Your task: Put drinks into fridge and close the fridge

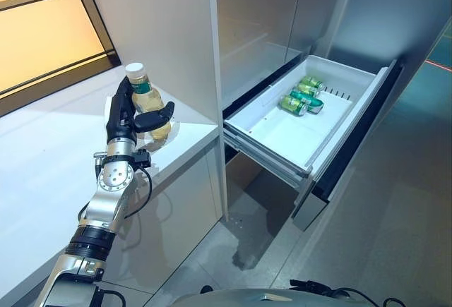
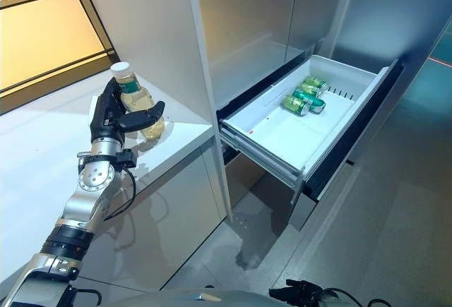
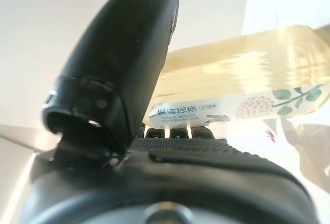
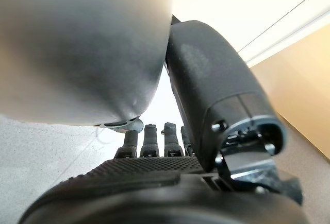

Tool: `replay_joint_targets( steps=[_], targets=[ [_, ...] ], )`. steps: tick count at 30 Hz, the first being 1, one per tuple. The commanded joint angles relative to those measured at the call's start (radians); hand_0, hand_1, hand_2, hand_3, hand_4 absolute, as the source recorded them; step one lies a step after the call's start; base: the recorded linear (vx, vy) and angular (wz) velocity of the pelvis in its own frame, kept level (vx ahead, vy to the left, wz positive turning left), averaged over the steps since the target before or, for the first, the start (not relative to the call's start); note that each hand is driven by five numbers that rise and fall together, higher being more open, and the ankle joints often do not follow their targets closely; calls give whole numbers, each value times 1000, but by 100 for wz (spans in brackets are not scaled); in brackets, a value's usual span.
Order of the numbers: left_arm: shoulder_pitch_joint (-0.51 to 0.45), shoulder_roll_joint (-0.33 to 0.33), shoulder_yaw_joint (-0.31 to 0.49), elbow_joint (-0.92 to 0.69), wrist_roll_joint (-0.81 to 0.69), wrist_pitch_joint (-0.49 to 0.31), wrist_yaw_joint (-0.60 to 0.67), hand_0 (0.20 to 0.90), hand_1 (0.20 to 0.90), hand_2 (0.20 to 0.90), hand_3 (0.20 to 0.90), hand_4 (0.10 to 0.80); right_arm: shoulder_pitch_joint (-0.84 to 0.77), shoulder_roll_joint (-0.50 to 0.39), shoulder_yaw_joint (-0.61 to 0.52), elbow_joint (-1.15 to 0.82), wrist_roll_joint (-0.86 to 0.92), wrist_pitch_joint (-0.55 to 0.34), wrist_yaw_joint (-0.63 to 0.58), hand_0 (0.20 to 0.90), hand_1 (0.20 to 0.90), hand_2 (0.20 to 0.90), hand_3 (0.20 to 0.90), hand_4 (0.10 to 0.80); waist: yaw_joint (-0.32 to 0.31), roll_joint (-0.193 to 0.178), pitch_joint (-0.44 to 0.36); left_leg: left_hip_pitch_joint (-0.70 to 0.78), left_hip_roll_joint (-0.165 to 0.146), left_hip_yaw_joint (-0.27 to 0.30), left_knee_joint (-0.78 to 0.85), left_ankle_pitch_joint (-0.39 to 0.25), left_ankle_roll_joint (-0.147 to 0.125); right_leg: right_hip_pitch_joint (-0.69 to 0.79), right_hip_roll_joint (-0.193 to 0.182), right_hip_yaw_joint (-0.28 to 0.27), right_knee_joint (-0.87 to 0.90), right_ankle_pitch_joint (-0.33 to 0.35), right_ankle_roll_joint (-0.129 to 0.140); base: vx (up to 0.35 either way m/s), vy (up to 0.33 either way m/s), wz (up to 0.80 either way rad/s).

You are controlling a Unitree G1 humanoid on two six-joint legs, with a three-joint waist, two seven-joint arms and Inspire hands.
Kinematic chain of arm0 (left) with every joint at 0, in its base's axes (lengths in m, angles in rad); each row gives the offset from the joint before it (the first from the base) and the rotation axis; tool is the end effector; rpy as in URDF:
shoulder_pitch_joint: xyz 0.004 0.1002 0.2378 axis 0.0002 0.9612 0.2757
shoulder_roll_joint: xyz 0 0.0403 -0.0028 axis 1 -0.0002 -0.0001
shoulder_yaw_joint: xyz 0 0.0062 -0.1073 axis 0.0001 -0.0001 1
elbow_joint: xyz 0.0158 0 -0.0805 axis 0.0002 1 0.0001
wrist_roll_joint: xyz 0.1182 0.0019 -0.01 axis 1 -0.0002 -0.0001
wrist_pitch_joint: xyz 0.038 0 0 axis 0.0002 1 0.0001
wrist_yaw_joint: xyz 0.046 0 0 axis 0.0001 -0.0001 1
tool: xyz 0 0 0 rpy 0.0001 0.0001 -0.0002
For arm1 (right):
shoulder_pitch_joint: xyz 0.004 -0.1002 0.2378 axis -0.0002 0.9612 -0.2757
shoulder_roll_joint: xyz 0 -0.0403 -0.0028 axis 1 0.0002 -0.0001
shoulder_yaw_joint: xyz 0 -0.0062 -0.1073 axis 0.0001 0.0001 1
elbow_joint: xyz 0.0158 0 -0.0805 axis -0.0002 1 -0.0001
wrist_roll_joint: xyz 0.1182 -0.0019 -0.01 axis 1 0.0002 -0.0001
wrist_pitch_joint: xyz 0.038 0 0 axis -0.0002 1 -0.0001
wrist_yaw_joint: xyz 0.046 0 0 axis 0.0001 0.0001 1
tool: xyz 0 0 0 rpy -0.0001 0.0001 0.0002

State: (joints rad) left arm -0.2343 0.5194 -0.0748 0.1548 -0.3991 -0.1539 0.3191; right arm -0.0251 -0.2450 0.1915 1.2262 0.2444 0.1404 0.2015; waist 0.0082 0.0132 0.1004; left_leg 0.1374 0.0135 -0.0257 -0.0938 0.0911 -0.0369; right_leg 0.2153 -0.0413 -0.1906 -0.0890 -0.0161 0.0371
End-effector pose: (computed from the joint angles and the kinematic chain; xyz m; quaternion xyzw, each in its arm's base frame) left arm 0.2661 0.2309 0.0933 0.0455 -0.1137 0.1288 0.9841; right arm 0.0814 -0.2266 -0.1366 0.0105 0.6229 0.0142 0.7821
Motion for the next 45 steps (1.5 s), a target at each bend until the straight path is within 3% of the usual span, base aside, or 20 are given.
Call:
replay_joint_targets(
  steps=[1,2,6,17,25,32,39,45],
  targets=[
    [-155,-27,52,-5,-174,-171,-50,359,359,359,269,169,5,-1,11,8,-31,6,18,900,900,900,900,800,-12,19,-16,57,-67,69,38,-180,69,-72,49,35,182,-141,9,8,-5,-5],
    [-152,-52,60,-18,-245,-206,-84,300,300,300,200,100,5,0,11,10,-30,4,19,900,900,900,900,800,-12,18,-18,58,-67,69,36,-180,68,-71,50,37,181,-141,9,8,-5,-5],
    [-135,-103,61,-60,-269,-241,-111,300,300,300,200,100,7,7,14,2,-34,10,13,900,900,900,900,800,-14,16,-14,61,-67,65,32,-177,67,-70,52,42,179,-139,9,2,-2,-4],
    [-153,-71,46,-97,-215,-206,-127,300,300,300,200,100,3,5,15,-14,11,-23,33,900,900,900,900,800,-14,18,-17,60,-68,61,32,-178,67,-68,55,45,175,-138,7,-3,-1,-2],
    [-162,-54,20,-168,-186,-217,-173,300,300,300,200,100,-13,17,37,-162,131,-65,82,900,900,900,900,800,-8,20,-19,62,-71,45,20,-171,64,-61,56,38,165,-135,7,-8,-4,0],
    [-180,-81,15,-188,-325,-286,-202,300,300,300,200,100,-29,32,64,-214,163,-95,88,900,900,900,900,800,-2,20,-27,55,-73,33,13,-161,58,-59,57,37,148,-125,7,-5,-2,0],
    [-139,-180,29,-230,-429,-410,-123,300,300,300,200,100,-33,43,79,-244,173,-82,47,900,900,900,900,800,3,12,-21,54,-75,18,11,-156,57,-55,59,38,142,-122,1,0,0,0],
    [-124,-213,42,-277,-534,-459,-149,300,300,300,200,100,-28,41,82,-272,161,-102,43,900,900,900,900,800,6,4,-14,52,-75,12,14,-155,60,-57,57,37,148,-123,-1,0,0,0]
  ],
)
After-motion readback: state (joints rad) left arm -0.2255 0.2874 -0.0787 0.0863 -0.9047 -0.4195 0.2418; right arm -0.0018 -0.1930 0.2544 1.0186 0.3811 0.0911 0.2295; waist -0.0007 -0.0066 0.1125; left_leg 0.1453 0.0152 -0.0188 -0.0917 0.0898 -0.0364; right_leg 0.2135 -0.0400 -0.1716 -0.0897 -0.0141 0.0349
